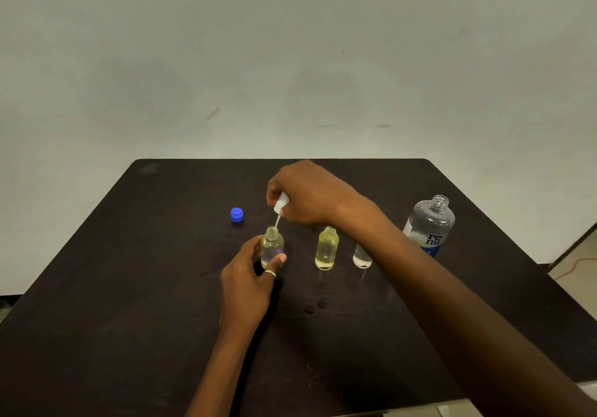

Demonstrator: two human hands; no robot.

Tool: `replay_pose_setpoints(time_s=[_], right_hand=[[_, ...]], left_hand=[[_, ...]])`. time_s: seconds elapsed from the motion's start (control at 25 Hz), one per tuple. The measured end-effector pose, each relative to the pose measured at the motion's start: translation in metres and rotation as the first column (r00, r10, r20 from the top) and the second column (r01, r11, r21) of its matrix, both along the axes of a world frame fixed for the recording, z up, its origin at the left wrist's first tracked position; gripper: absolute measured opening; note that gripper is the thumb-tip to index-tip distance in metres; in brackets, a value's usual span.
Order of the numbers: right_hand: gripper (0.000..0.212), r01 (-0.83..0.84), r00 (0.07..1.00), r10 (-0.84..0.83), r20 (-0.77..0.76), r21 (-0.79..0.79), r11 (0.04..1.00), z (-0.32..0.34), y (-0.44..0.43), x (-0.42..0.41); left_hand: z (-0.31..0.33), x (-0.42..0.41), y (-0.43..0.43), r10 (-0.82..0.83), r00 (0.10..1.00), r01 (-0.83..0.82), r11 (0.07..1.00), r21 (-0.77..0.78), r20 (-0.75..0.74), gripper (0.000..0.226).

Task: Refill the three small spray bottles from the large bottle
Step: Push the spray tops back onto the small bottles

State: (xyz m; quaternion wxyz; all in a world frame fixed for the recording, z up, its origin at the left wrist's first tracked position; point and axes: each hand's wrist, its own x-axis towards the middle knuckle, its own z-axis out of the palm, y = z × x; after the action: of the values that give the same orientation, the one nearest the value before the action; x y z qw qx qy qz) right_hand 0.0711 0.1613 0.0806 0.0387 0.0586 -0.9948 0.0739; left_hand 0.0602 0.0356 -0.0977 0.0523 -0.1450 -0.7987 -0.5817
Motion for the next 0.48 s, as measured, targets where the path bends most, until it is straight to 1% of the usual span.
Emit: replay_pose_setpoints(time_s=[0.2,0.36,0.48], right_hand=[[0.025,-0.015,1.0,0.014,0.021,0.013,1.0,-0.027,-0.008,-0.008],[0.025,-0.044,0.996,0.043,0.075,0.013,0.999,-0.032,-0.009,-0.011],[0.025,-0.059,0.996,0.058,0.072,0.023,0.998,-0.035,-0.009,-0.013]], left_hand=[[0.0,0.0,-0.002,0.008,1.0,-0.008,1.0,-0.008,-0.004,0.045],[0.001,0.001,-0.002,-0.009,1.0,0.009,1.0,-0.001,0.018,0.045],[0.0,0.0,-0.001,-0.01,1.0,0.01,1.0,-0.004,0.014,0.046]])
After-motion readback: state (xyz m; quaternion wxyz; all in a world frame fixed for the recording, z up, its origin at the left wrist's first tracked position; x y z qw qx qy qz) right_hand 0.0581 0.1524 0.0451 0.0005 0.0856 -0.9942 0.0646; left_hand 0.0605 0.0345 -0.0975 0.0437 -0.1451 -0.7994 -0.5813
